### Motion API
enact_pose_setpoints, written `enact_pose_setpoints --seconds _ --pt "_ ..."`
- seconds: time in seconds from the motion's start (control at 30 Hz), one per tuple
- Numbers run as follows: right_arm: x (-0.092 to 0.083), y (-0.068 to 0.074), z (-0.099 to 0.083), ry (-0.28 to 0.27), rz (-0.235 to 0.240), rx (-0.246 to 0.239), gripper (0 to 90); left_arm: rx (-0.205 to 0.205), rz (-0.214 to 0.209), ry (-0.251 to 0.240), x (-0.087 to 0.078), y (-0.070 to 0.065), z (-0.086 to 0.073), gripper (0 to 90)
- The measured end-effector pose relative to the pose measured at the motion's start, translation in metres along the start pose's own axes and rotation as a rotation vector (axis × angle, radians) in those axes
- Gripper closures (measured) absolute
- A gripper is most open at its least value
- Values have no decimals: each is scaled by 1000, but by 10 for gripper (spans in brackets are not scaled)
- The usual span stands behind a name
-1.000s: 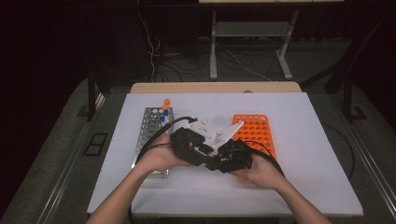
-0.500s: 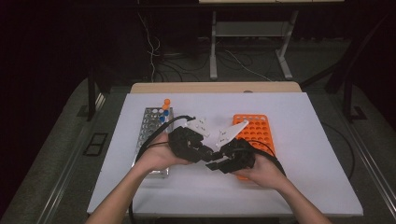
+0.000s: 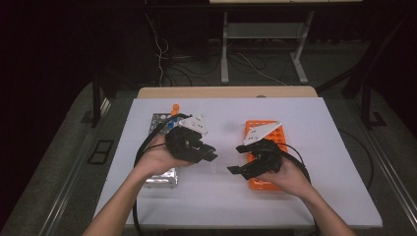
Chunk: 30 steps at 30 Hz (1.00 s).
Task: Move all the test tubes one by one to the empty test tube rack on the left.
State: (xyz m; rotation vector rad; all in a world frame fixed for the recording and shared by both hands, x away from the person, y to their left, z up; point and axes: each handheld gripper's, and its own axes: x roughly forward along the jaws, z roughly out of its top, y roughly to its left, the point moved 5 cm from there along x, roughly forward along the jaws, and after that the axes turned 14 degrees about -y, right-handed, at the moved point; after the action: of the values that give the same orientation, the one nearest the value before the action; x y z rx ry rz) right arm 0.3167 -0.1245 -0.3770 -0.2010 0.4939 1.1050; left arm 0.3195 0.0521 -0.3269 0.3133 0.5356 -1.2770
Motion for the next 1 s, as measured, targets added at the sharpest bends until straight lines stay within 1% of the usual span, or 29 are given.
enact_pose_setpoints --seconds 0.03,0.07,0.13,0.17,0.2,0.23,0.27,0.4,0.43,0.53,0.67,0.73,0.9,1.0 --pt "-2 -2 0 -9 -14 8 175 -2 4 -4 -1 1 0 741" --pt "-4 -3 -1 -15 -10 13 142 -4 8 -5 -3 2 0 741" --pt "-9 -6 -1 -29 -16 28 116 -4 21 -5 -5 4 0 741" --pt "-11 -7 -2 -29 -18 36 97 -8 24 -9 -6 5 0 741" --pt "-13 -9 -3 -29 -23 43 96 -6 29 -10 -8 6 0 741" --pt "-15 -10 -3 -35 -30 50 62 -6 36 -11 -10 7 0 741" --pt "-17 -12 -4 -37 -35 54 6 -8 43 -14 -11 8 0 741" --pt "-26 -16 -8 -55 -42 71 1 -9 69 -20 -18 13 1 741" --pt "-28 -16 -9 -57 -44 75 1 -15 75 -28 -20 14 1 741" --pt "-33 -18 -13 -58 -46 82 1 -17 100 -32 -27 20 1 741" --pt "-39 -19 -19 -67 -54 94 1 -34 131 -44 -35 28 -1 741" --pt "-42 -20 -21 -71 -56 106 2 -36 147 -48 -40 32 -1 741" --pt "-47 -23 -29 -76 -62 121 1 -59 184 -61 -50 40 -5 741" --pt "-49 -24 -33 -79 -66 144 2 -70 200 -66 -55 45 -8 742"
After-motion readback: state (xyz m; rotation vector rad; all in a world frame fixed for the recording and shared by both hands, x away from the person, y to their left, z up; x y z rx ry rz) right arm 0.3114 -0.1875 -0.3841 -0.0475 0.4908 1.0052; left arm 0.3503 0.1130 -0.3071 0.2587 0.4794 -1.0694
